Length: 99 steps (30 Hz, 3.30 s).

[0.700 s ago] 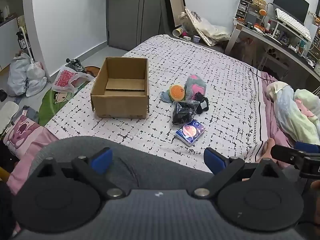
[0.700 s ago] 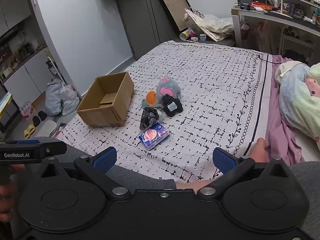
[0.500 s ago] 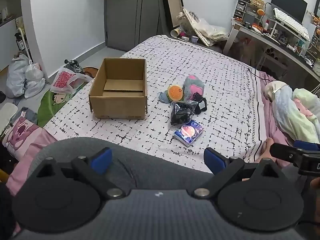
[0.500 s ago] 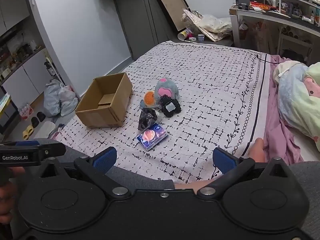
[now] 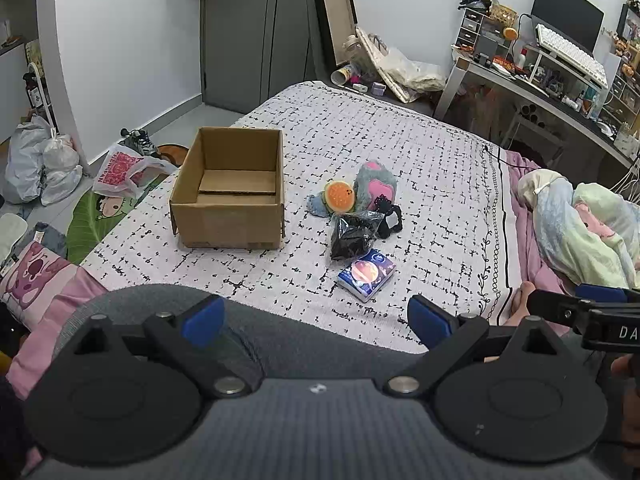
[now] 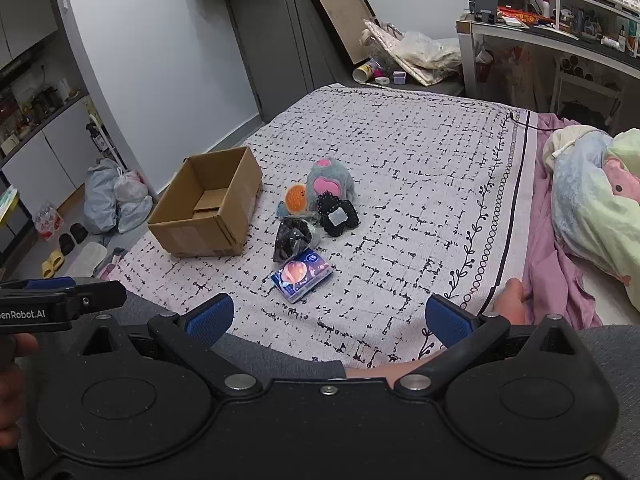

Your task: Organize soft objects

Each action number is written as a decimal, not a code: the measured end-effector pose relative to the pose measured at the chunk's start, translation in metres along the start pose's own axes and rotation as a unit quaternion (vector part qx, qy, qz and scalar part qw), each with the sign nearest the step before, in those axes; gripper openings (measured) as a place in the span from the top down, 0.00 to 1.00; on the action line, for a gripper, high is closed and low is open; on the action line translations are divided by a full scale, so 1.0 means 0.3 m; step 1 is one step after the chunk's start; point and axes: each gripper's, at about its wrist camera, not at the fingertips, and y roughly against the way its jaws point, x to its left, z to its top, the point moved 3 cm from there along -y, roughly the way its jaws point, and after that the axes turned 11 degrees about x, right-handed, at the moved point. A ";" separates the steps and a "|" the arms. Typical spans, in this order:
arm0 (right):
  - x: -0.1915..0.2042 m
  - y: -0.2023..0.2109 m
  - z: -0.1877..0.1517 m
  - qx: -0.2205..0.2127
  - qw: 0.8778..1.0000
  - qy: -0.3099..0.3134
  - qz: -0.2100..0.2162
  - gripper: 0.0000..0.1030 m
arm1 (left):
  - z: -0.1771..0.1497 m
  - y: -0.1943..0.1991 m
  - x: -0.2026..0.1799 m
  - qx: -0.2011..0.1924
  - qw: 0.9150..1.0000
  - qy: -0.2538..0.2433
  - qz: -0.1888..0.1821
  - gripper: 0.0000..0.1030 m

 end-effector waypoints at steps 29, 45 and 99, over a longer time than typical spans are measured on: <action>-0.013 0.009 -0.007 -0.002 1.000 -0.007 -0.003 0.00 | -0.005 -0.006 -0.016 0.001 1.000 0.001 -0.003 0.05; -0.019 0.006 -0.015 -0.001 1.000 -0.012 0.001 0.00 | -0.010 -0.007 -0.015 0.000 1.000 -0.001 0.001 0.05; -0.188 -0.222 0.223 0.017 0.990 -0.122 0.076 0.00 | 0.193 -0.210 -0.074 0.007 0.999 0.025 -0.026 0.12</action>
